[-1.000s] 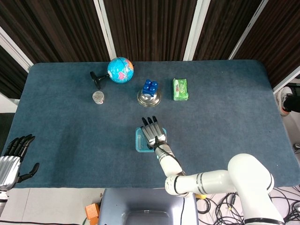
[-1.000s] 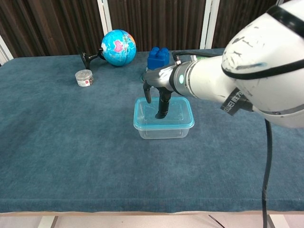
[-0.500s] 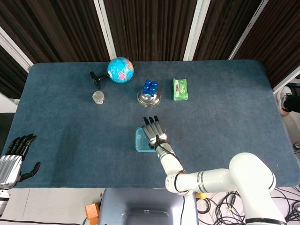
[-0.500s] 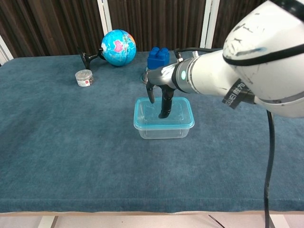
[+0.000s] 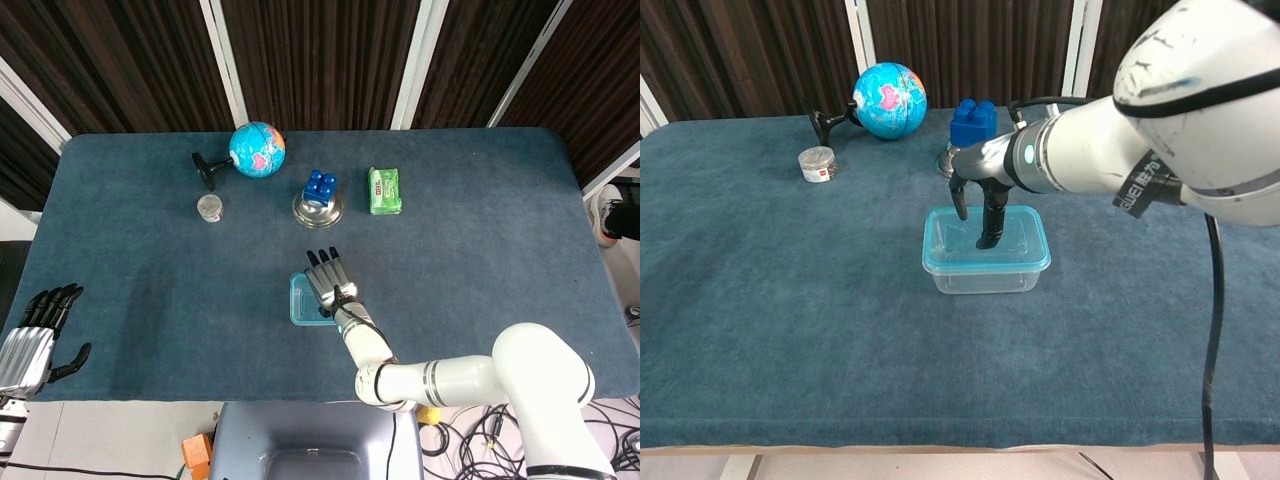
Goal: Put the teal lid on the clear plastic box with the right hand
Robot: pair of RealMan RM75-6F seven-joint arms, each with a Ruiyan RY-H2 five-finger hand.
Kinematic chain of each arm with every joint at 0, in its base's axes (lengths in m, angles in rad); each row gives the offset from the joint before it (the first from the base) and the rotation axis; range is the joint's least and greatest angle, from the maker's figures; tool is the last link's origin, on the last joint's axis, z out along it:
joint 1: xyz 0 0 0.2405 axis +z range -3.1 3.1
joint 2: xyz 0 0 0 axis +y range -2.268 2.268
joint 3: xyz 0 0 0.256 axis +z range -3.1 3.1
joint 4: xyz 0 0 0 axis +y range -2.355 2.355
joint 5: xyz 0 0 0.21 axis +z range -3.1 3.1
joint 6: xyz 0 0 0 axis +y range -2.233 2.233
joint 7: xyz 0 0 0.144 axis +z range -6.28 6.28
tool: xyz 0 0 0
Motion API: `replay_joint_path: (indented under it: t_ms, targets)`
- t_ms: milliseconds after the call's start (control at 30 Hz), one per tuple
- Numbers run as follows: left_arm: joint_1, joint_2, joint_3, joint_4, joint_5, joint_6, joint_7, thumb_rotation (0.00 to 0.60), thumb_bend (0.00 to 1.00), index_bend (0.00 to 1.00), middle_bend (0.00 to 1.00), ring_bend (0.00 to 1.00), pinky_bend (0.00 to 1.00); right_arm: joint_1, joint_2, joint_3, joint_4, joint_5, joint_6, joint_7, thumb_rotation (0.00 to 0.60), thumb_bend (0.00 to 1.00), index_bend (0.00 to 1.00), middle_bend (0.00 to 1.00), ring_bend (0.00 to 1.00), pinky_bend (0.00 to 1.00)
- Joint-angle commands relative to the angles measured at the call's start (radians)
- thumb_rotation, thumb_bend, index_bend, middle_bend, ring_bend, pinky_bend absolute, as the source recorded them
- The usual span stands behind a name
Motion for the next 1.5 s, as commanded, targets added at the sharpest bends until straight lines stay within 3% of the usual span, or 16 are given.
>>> replay_joint_path:
  t_ms: [33,633,1000,1200,1300,1400,1500]
  targets:
    - [-0.002,-0.002,-0.001,-0.002,-0.003,-0.003,0.005,0.600,0.36,0.00,0.05,0.04,0.04,0.004,0.001,-0.002,0.004,0.003,-0.009,0.005,0.600,0.00,0.40,0.00,0.00,0.00]
    - [-0.009,-0.009,-0.004,-0.005,-0.011,-0.014,0.021,0.600,0.36,0.00,0.05,0.04,0.04,0.019,0.034,-0.026,0.007,0.024,-0.055,0.041,0.600,0.00,0.40,0.00,0.00,0.00]
    - [-0.009,-0.010,0.001,-0.007,0.000,-0.009,0.022,0.600,0.36,0.00,0.05,0.04,0.04,-0.031,0.156,-0.003,-0.152,-0.138,0.003,0.150,0.600,0.00,0.39,0.00,0.00,0.00]
    - [-0.006,-0.008,0.004,-0.010,0.008,-0.001,0.022,0.600,0.36,0.00,0.05,0.04,0.04,-0.095,0.266,-0.043,-0.294,-0.298,-0.035,0.224,0.600,0.03,0.40,0.01,0.00,0.00]
    - [-0.006,-0.009,0.007,-0.011,0.013,0.000,0.024,0.600,0.36,0.00,0.05,0.04,0.04,-0.144,0.300,-0.077,-0.333,-0.408,-0.049,0.277,0.600,0.08,0.40,0.05,0.00,0.00]
    - [-0.006,-0.009,0.008,-0.014,0.016,0.003,0.027,0.600,0.36,0.00,0.05,0.04,0.04,-0.190,0.306,-0.103,-0.332,-0.516,-0.048,0.334,0.600,0.18,0.34,0.19,0.03,0.01]
    - [-0.006,-0.010,0.008,-0.016,0.016,0.002,0.031,0.600,0.36,0.00,0.05,0.04,0.05,-0.211,0.303,-0.116,-0.312,-0.562,-0.079,0.385,0.600,0.23,0.34,0.38,0.29,0.24]
